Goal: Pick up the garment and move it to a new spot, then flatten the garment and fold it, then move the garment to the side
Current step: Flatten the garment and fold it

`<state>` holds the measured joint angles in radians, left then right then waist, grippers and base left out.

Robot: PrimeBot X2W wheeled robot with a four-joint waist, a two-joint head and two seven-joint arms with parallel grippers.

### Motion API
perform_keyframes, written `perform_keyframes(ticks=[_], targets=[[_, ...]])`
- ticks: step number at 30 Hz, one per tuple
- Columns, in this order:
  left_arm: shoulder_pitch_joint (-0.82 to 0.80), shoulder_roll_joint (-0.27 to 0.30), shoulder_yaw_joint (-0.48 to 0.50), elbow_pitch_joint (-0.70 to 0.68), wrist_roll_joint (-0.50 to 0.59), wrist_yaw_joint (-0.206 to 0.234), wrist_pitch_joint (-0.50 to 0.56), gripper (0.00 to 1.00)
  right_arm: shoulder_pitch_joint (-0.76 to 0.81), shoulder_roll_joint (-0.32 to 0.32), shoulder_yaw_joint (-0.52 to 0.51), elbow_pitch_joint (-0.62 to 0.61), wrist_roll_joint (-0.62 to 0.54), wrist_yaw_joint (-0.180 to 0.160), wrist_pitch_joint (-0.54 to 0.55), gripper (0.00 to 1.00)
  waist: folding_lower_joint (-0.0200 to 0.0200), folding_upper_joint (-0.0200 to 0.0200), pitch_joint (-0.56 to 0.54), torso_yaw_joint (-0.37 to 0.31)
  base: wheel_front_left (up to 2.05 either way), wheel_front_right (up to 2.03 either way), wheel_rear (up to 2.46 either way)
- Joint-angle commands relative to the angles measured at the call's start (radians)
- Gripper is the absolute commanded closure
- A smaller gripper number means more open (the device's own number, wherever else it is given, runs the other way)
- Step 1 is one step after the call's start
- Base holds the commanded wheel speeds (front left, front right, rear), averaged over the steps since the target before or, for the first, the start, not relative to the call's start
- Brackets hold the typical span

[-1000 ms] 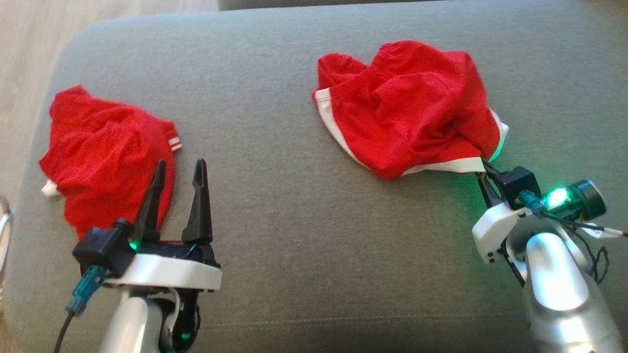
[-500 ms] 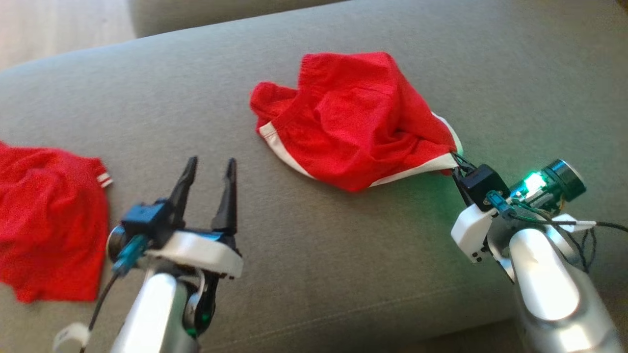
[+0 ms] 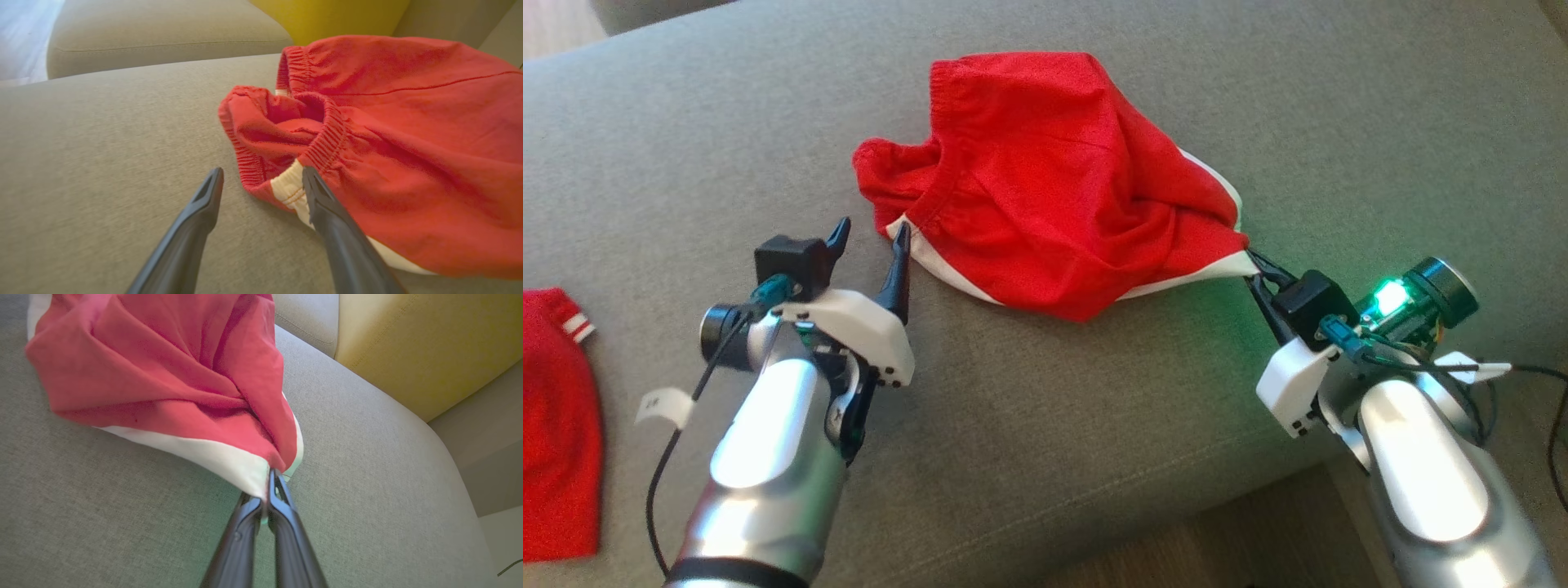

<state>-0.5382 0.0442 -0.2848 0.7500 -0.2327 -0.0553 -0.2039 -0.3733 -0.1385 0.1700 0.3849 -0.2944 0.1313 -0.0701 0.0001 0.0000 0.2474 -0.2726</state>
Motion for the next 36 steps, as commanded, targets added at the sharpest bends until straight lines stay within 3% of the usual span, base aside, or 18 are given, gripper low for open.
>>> perform_keyframes(ticks=[1,11,25,27,28,31,32,34,35,36], targets=[[-0.046,0.012,0.014,-0.011,0.003,-0.005,-0.017,0.00,-0.025,0.001,0.016,-0.037,0.009,-0.001,-0.003,1.00,-0.0001,0.0000,0.012,-0.012,0.00,0.00,0.00],[-0.106,0.011,-0.057,0.119,0.049,-0.010,-0.042,0.00,-0.030,0.014,0.010,-0.015,0.011,-0.001,-0.015,1.00,-0.0001,0.0000,0.010,-0.018,0.00,0.00,0.00],[-0.166,0.017,-0.121,0.175,0.087,-0.027,-0.056,0.00,-0.039,0.027,-0.003,0.010,0.010,-0.001,-0.025,1.00,-0.0001,0.0000,0.016,-0.009,0.00,0.00,0.00],[-0.172,0.016,-0.122,0.189,0.085,-0.027,-0.056,0.24,-0.039,0.028,-0.006,0.014,0.010,-0.001,-0.026,1.00,-0.0001,0.0000,0.016,-0.008,0.00,0.00,0.00],[-0.174,0.016,-0.123,0.195,0.083,-0.026,-0.056,0.30,-0.039,0.028,-0.008,0.016,0.009,-0.001,-0.027,1.00,-0.0001,0.0000,0.016,-0.006,0.00,0.00,0.00],[-0.179,0.017,-0.125,0.214,0.080,-0.023,-0.057,0.27,-0.039,0.029,-0.015,0.019,0.007,-0.001,-0.029,1.00,-0.0001,0.0000,0.016,-0.001,0.00,0.00,0.00],[-0.180,0.017,-0.124,0.222,0.077,-0.022,-0.056,0.35,-0.040,0.029,-0.016,0.021,0.006,-0.001,-0.030,1.00,-0.0001,0.0000,0.016,0.000,0.00,0.00,0.00],[-0.184,0.017,-0.125,0.236,0.072,-0.023,-0.055,0.65,-0.041,0.031,-0.017,0.024,0.005,-0.001,-0.032,1.00,-0.0001,0.0000,0.015,0.003,0.00,0.00,0.00],[-0.186,0.017,-0.126,0.241,0.070,-0.025,-0.055,1.00,-0.042,0.032,-0.017,0.026,0.005,-0.001,-0.033,1.00,-0.0001,0.0000,0.014,0.004,0.00,0.00,0.00],[-0.188,0.017,-0.127,0.244,0.067,-0.028,-0.055,1.00,-0.042,0.032,-0.018,0.028,0.005,-0.001,-0.034,1.00,-0.0001,0.0000,0.013,0.005,0.00,0.00,0.00]])
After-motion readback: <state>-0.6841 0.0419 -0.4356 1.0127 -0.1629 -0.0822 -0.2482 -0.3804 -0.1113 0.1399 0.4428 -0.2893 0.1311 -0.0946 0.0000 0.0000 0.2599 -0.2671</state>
